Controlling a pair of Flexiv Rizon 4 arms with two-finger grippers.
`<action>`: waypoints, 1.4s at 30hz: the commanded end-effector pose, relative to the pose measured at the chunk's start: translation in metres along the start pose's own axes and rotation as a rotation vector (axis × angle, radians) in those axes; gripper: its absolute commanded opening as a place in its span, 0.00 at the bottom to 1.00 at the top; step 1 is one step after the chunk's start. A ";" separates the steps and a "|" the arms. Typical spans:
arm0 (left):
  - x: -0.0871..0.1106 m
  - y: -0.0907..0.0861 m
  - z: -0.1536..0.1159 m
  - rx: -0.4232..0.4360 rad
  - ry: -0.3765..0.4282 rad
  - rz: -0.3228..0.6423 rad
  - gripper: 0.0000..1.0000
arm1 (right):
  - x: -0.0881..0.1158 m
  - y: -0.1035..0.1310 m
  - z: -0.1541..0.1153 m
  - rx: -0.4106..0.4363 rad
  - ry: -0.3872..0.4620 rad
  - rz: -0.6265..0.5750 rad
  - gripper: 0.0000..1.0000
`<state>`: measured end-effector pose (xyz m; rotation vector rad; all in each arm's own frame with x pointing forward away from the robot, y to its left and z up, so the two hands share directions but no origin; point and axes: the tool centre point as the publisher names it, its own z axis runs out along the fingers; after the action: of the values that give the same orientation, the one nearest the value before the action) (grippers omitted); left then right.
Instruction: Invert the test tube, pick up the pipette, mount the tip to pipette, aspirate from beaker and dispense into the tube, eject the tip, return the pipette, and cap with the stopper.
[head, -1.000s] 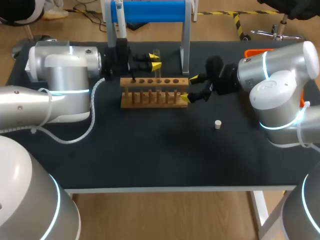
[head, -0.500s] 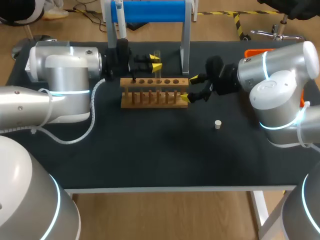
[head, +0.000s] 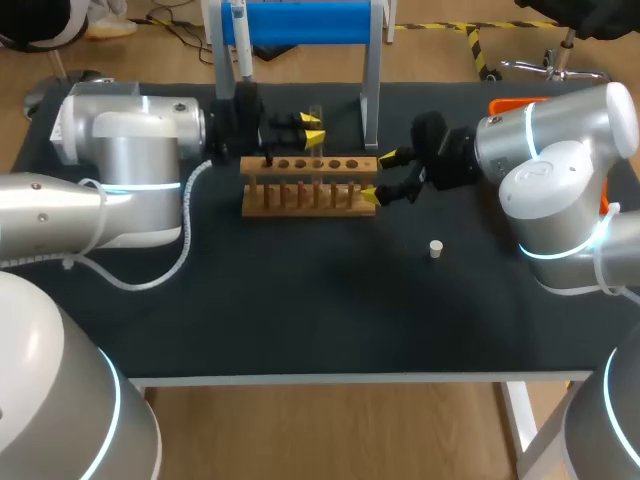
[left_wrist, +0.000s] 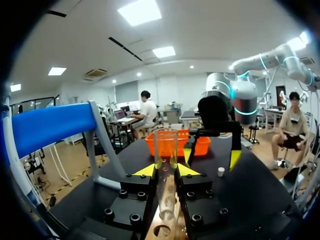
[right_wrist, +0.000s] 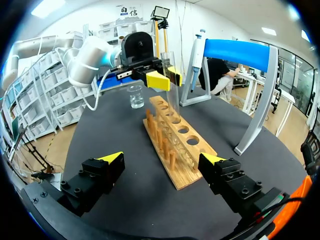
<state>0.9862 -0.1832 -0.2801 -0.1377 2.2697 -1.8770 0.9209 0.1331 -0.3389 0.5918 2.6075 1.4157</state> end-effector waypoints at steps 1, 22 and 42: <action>-0.001 0.002 0.003 -0.003 0.003 0.000 0.00 | -0.001 0.000 -0.001 0.002 0.005 0.000 1.00; 0.004 0.003 0.004 -0.005 0.039 0.017 1.00 | -0.001 0.000 -0.001 0.002 0.005 0.000 1.00; 0.005 -0.016 -0.022 -0.018 -0.013 0.033 1.00 | -0.001 0.000 -0.001 0.002 0.005 0.000 1.00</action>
<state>0.9850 -0.1747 -0.2710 -0.1007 2.2588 -1.8552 0.9209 0.1331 -0.3389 0.5919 2.6075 1.4157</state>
